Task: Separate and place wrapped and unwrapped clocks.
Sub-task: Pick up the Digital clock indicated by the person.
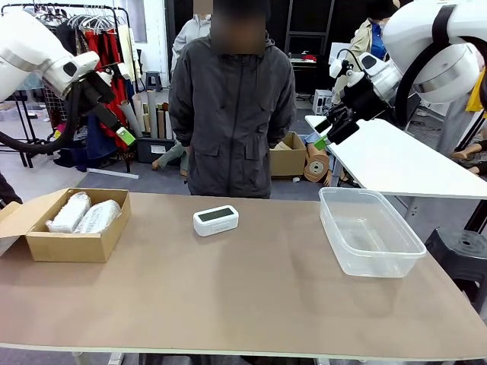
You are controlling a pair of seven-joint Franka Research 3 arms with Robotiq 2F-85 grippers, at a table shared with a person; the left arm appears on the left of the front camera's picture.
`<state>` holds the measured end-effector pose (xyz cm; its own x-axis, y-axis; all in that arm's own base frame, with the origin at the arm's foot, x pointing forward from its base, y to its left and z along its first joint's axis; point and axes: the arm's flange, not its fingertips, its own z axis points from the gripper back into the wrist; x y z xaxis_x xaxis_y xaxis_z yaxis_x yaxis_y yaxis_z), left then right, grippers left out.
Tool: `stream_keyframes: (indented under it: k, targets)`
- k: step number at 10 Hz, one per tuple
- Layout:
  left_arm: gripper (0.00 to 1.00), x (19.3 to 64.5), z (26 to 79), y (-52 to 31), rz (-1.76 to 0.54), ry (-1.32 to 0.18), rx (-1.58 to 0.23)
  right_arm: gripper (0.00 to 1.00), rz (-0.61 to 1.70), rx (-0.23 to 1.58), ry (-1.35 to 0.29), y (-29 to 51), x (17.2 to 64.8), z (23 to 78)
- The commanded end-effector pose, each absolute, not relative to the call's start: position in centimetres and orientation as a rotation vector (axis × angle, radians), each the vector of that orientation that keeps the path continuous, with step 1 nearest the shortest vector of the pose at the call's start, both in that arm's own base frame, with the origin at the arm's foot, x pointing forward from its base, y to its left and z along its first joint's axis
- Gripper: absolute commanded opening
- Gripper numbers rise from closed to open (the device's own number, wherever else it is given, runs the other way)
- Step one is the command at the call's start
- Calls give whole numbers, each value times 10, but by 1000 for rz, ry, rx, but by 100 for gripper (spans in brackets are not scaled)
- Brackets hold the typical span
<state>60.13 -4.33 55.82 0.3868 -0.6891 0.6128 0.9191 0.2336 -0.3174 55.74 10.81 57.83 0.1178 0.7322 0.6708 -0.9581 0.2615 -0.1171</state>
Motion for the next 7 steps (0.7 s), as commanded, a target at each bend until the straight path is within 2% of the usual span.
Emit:
stream_keyframes:
  k: [1,3,7]
  targets:
    - [100,599,563,-45,-1221,-477,-646,100,1284,380,-708,108,556,579]
    - [100,610,569,-44,-1371,-568,-636,100,1284,380,-708,108,556,579]
    - [100,617,583,-53,-1526,-667,-622,100,1284,380,-708,108,556,579]
